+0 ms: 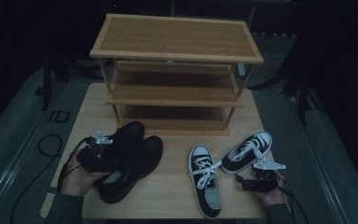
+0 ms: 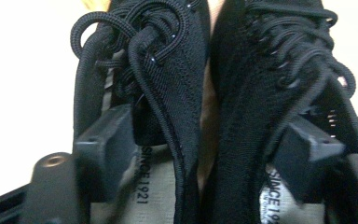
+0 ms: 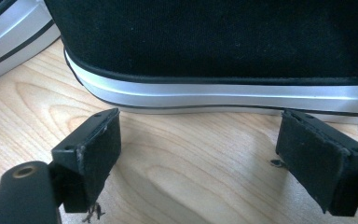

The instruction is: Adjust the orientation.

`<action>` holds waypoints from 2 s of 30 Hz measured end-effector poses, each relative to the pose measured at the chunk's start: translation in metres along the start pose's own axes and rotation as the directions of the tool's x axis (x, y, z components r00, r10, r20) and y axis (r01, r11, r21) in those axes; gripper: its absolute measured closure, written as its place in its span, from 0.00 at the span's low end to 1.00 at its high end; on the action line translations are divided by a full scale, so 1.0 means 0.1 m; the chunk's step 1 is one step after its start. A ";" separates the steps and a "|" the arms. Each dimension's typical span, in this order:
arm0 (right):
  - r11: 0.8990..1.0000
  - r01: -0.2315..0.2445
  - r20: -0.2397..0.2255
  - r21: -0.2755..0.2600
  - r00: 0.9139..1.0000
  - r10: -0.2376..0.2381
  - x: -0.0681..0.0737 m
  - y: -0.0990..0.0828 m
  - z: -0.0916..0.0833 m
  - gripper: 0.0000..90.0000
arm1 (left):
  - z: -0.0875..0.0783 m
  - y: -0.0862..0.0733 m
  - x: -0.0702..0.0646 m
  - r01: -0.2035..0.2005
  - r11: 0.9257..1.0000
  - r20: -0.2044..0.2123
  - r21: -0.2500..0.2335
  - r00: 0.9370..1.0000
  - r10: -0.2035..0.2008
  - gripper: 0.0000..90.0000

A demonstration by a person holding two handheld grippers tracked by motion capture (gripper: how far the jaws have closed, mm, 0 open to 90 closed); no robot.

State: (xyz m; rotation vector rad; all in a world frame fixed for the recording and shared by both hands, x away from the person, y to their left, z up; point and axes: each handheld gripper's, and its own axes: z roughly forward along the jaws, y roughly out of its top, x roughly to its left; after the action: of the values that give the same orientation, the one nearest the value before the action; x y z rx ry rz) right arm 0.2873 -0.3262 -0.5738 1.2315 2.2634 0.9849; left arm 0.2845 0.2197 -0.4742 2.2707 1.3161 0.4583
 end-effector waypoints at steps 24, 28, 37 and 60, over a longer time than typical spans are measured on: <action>1.000 0.000 0.000 0.000 1.000 0.000 0.00 0.00 0.00 0.15 | 0.14 0.11 0.07 -0.027 0.996 0.089 0.080 0.996 0.019 0.49; 1.000 0.000 0.000 0.000 1.000 0.000 0.00 0.00 0.00 0.15 | 0.19 0.12 0.10 -0.024 0.996 0.117 0.086 0.993 0.013 0.52; 1.000 0.000 0.000 0.000 1.000 0.000 0.00 0.00 0.00 0.15 | 0.18 0.12 0.14 -0.003 0.997 0.138 0.072 0.990 -0.007 0.87; 1.000 0.000 0.000 0.000 1.000 0.000 0.00 0.00 0.00 0.15 | 0.08 0.18 0.02 -0.012 0.999 0.113 0.032 0.994 0.008 0.94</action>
State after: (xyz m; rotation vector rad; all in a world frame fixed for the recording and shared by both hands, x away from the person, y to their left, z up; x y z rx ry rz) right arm 0.2874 -0.3262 -0.5738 1.2314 2.2634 0.9850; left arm 0.3021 0.2116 -0.4705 2.2948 1.2651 0.3094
